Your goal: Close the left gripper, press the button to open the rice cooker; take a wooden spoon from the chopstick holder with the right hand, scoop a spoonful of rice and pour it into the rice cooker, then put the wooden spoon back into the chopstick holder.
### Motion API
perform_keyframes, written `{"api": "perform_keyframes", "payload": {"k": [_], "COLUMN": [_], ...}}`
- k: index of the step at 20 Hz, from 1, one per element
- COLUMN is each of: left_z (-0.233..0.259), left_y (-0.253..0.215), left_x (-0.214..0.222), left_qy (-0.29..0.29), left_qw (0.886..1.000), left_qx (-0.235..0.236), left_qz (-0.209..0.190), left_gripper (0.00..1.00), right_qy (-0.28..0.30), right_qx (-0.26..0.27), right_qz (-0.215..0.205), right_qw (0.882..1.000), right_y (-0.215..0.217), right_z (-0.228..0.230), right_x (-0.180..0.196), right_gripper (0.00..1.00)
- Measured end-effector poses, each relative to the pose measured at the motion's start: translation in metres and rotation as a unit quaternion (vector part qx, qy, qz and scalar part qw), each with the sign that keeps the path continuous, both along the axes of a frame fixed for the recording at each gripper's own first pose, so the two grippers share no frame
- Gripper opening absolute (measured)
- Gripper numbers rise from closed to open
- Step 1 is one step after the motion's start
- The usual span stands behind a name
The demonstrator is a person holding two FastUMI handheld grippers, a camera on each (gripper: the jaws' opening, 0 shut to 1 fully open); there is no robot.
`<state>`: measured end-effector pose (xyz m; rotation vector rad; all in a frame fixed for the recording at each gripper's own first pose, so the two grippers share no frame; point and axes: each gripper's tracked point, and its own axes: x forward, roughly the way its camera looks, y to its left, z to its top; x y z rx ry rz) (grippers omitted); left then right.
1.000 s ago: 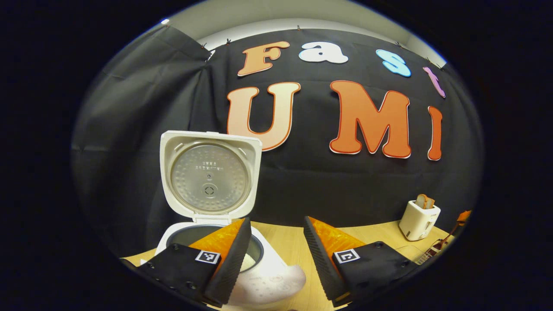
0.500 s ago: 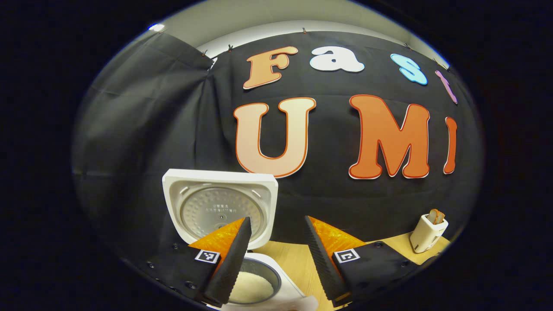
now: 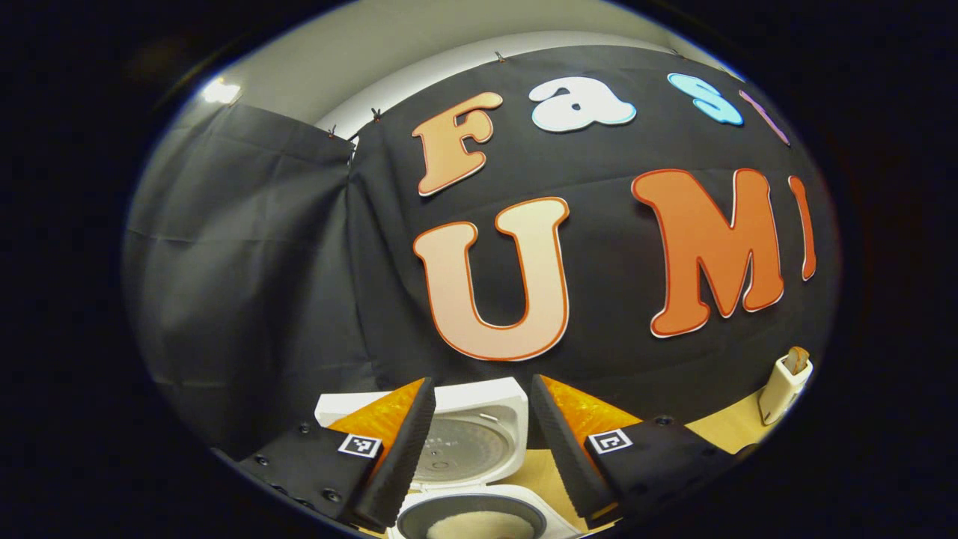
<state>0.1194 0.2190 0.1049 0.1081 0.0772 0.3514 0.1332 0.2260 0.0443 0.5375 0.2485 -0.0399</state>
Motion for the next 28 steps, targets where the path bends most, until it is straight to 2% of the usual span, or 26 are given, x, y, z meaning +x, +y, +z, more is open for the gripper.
{"api": "perform_keyframes", "payload": {"k": [1,2,5,7,9,14,16,19,20,21,22,24,25,28], "left_z": [0.005,0.009,0.009,0.005,0.005,-0.042,-0.063,-0.063,-0.062,-0.064,-0.063,-0.065,-0.065,-0.068], "left_y": [0.006,0.015,0.032,0.055,0.079,0.119,0.12,0.116,0.117,0.117,0.115,0.115,0.115,0.114], "left_x": [0.008,0.013,0.038,0.049,0.063,0.073,0.074,0.074,0.075,0.075,0.073,0.071,0.072,0.072], "left_qy": [0.001,0.002,0.024,0.042,0.051,0.11,0.123,0.112,0.115,0.123,0.126,0.137,0.141,0.153], "left_qw": [1.0,1.0,0.999,0.998,0.998,0.99,0.987,0.987,0.987,0.985,0.985,0.982,0.981,0.978], "left_qx": [-0.002,-0.002,-0.023,-0.036,-0.035,-0.051,-0.079,-0.099,-0.097,-0.101,-0.104,-0.116,-0.119,-0.127], "left_qz": [0.003,0.013,0.002,0.014,0.033,0.071,0.07,0.063,0.06,0.062,0.062,0.066,0.065,0.057], "left_gripper": [0.8,0.85,0.85,0.84,0.85,0.85,0.85,0.84,0.8,0.84,0.8,0.84,0.81,0.84], "right_qy": [-0.007,-0.013,-0.029,-0.041,-0.06,-0.078,-0.088,-0.085,-0.084,-0.081,-0.08,-0.079,-0.076,-0.064], "right_qx": [-0.008,-0.018,-0.041,-0.045,-0.073,-0.144,-0.158,-0.169,-0.171,-0.169,-0.161,-0.141,-0.136,-0.131], "right_qz": [-0.002,-0.005,0.005,0.02,0.014,-0.006,0.002,-0.003,-0.002,-0.001,0.002,0.012,0.017,0.019], "right_qw": [1.0,1.0,0.999,0.998,0.995,0.986,0.983,0.982,0.982,0.982,0.984,0.987,0.988,0.989], "right_y": [-0.004,-0.007,-0.007,-0.002,-0.004,-0.002,0.008,0.007,0.008,0.011,0.013,0.019,0.021,0.022], "right_z": [0.009,0.017,0.042,0.056,0.07,0.091,0.097,0.094,0.092,0.09,0.089,0.084,0.079,0.065], "right_x": [-0.001,-0.001,-0.01,-0.018,-0.021,-0.028,-0.031,-0.027,-0.026,-0.025,-0.025,-0.024,-0.023,-0.019], "right_gripper": [0.82,0.82,0.82,0.83,0.83,0.83,0.83,0.83,0.87,0.83,0.83,0.83,0.83,0.83]}}
